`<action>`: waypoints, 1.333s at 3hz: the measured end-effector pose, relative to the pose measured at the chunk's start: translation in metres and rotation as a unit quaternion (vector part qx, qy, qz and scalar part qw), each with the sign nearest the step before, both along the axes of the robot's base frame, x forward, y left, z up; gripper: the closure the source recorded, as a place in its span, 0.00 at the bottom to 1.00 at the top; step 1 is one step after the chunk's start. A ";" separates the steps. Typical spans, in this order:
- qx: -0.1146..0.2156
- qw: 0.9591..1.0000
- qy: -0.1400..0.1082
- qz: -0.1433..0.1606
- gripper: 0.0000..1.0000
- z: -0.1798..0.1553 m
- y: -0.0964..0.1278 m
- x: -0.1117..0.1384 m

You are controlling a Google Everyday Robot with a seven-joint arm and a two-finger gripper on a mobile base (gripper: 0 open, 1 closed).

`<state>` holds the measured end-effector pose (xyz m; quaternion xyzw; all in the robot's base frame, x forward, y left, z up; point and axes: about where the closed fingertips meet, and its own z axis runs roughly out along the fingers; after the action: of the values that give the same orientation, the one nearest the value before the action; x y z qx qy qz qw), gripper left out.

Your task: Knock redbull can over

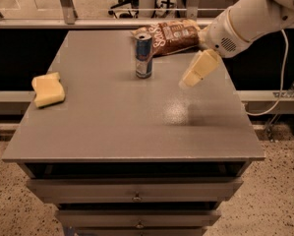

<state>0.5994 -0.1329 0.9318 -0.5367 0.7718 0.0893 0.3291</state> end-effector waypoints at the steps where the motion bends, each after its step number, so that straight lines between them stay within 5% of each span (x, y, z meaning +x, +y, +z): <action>1: 0.000 1.000 0.000 0.000 0.00 0.000 0.000 0.000; 2: 0.013 1.000 -0.011 -0.010 0.00 -0.006 0.001 0.006; 4: 0.099 0.993 -0.051 -0.037 0.00 -0.021 0.000 0.058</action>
Offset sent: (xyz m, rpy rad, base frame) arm 0.0201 0.0001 -0.0180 0.0917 -0.0812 -0.0763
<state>0.6574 -0.1325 0.9111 -0.4759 0.7610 0.1255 0.4227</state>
